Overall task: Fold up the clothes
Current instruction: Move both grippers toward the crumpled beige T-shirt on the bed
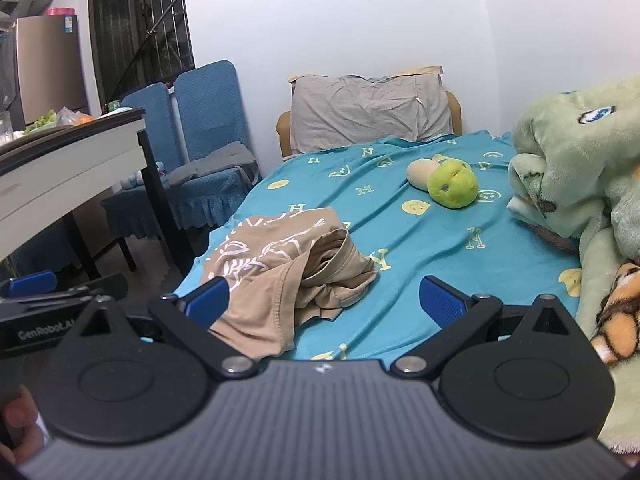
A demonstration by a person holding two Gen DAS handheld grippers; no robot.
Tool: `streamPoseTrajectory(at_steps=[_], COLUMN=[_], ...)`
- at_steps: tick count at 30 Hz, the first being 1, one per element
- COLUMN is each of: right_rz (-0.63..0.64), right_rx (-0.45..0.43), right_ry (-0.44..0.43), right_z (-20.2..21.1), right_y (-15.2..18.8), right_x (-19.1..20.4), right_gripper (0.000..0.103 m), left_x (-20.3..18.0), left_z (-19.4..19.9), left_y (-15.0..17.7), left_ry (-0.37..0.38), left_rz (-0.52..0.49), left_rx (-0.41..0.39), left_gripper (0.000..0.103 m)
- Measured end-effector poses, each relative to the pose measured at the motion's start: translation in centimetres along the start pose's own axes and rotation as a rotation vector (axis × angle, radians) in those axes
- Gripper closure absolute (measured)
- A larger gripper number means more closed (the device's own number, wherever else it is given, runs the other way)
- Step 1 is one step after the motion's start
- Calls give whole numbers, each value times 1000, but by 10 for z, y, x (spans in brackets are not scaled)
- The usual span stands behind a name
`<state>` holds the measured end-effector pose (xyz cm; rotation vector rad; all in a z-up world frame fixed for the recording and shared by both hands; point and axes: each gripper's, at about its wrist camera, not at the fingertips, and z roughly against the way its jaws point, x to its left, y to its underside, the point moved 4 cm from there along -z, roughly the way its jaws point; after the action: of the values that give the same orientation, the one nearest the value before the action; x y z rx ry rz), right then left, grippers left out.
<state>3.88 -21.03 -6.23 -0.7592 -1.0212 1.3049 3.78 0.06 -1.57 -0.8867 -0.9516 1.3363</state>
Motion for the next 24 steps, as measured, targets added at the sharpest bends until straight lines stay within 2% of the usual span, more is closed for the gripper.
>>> streamPoseTrajectory(at_steps=[6,17,24], right_rz=[14,-11,-24], right_rx=[4,-38,-36], right_ry=[10,41,45], right_z=[-4,4,6], right_y=[-4,-1,-5], right_x=[3,-4,-6], right_gripper=[0,0,0], left_x=[0,-2,-10], left_z=[-6,-16,-10], left_y=[3,9,10], left_ry=[2,6,-8], left_rz=[10,26,-6], left_rx=[3,7,-45], left_gripper=[0,0,0])
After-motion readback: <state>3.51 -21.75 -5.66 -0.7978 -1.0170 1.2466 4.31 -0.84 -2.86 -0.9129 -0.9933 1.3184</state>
